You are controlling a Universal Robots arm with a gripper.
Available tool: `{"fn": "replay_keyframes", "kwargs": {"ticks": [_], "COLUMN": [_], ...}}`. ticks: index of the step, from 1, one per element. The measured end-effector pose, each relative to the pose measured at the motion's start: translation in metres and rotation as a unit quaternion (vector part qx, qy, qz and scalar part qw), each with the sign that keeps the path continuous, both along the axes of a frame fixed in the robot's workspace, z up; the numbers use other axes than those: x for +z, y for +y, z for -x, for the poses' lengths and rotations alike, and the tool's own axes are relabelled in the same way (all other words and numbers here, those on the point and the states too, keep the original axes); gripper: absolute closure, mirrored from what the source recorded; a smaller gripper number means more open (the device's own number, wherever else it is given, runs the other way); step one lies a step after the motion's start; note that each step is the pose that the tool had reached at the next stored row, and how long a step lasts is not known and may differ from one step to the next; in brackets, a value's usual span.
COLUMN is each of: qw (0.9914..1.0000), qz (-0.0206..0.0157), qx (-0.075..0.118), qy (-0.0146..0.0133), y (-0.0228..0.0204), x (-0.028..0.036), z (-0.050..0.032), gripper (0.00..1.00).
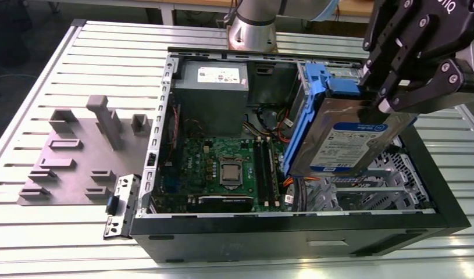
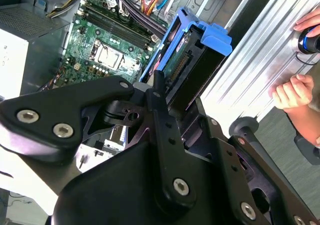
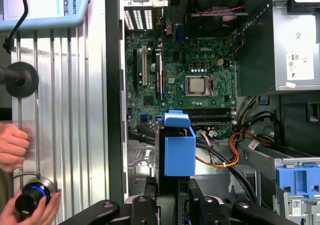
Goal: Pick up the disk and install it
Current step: 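Insert the disk into the insertion slot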
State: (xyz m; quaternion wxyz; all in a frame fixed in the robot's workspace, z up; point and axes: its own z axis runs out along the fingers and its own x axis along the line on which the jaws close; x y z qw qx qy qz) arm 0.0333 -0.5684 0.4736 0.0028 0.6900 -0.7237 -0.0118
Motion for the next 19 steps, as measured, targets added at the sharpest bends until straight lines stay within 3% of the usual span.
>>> {"fn": "replay_keyframes", "kwargs": {"ticks": [8, 19], "qw": [1.00000, 1.00000], "qz": [0.0000, 0.0000], "qx": [0.000, 0.000], "qy": [0.0002, 0.0013], "y": [0.0000, 0.0000], "x": [-0.0008, -0.0025], "z": [-0.0130, -0.0412], "gripper": [0.65, 0.65]}}
